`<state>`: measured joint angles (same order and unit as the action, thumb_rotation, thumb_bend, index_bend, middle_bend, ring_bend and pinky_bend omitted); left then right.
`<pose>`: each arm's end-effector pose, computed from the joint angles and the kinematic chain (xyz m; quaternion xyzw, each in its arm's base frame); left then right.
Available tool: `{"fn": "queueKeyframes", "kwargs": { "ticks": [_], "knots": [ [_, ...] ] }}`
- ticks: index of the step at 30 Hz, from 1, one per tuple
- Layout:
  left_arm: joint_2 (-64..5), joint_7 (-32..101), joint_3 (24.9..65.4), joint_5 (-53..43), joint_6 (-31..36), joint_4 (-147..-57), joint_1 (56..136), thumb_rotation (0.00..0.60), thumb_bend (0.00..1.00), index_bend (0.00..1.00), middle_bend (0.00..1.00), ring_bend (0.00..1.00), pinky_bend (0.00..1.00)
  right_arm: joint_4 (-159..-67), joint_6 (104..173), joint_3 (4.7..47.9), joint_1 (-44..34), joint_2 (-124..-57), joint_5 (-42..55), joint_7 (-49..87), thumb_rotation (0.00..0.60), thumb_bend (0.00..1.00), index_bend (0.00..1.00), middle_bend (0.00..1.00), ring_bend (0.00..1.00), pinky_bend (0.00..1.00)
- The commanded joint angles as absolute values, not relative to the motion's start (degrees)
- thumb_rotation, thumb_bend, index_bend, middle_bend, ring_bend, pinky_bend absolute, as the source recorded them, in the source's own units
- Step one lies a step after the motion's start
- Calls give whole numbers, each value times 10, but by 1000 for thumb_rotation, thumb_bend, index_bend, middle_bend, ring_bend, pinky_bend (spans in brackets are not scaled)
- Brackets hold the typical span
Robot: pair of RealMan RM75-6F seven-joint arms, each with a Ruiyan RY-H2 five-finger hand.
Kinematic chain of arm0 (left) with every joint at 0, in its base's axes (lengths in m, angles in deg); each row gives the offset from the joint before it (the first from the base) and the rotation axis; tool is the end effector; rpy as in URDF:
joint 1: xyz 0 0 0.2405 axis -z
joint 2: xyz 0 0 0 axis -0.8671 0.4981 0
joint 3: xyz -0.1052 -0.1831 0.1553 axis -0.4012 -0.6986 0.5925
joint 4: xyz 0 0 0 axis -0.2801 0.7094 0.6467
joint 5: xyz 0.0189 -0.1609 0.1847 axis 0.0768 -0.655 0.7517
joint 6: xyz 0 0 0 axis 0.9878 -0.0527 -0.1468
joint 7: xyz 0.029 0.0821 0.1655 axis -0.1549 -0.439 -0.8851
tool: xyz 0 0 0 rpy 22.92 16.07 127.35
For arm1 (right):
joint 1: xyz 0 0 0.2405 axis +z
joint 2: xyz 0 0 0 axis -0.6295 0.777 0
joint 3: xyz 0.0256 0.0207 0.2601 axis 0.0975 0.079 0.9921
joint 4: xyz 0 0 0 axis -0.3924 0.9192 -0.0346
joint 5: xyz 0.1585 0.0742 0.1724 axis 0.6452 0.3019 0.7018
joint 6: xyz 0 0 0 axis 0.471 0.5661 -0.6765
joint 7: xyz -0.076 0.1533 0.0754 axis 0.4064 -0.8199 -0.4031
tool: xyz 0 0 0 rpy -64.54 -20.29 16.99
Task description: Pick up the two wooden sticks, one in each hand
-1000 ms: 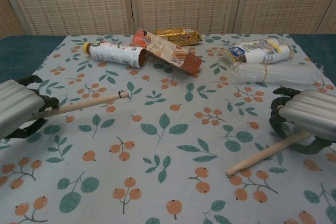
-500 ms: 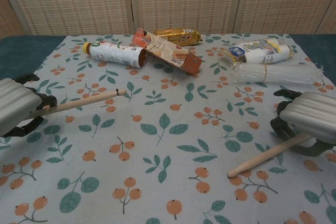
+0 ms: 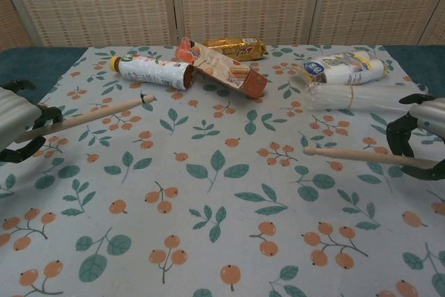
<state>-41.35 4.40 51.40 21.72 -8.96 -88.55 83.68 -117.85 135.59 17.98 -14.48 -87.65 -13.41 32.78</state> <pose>-0.2862 0.3318 -0.0346 -0.7540 -0.1206 -0.2647 0.5890 -0.2862 -0.3212 -0.0181 0.7587 -0.3407 0.2917 0.4725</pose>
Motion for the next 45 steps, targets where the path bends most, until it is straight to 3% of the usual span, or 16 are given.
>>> {"fn": "queueKeyframes", "kwargs": {
  "ticks": [1,6,12,23,34,45],
  "knots": [
    [-403,58,501,202,-77,-901,842,600,638,786,843,548,189,-1188,1381,194,-151,-862,-140,268,600,464,925,761,363,0],
    [-388,53,482,181,-54,-928,855,600,654,790,844,548,202,-1179,1398,203,-147,-878,-156,183,600,464,925,761,363,0],
    [-353,31,454,146,-23,-1035,874,600,658,792,845,559,215,-1204,1367,239,-110,-906,-139,119,600,464,925,761,363,0],
    [-333,-40,396,25,40,-1182,923,600,660,794,850,572,235,-1239,1295,296,-31,-971,-68,157,600,465,925,762,363,0],
    [-335,-100,406,9,14,-1243,947,600,659,794,850,572,234,-1234,1272,340,21,-1012,29,239,600,464,925,761,363,0],
    [-342,-116,427,17,-5,-1260,957,600,659,794,850,572,234,-1213,1273,348,43,-1031,75,270,600,464,925,761,363,0]
  ]
}}
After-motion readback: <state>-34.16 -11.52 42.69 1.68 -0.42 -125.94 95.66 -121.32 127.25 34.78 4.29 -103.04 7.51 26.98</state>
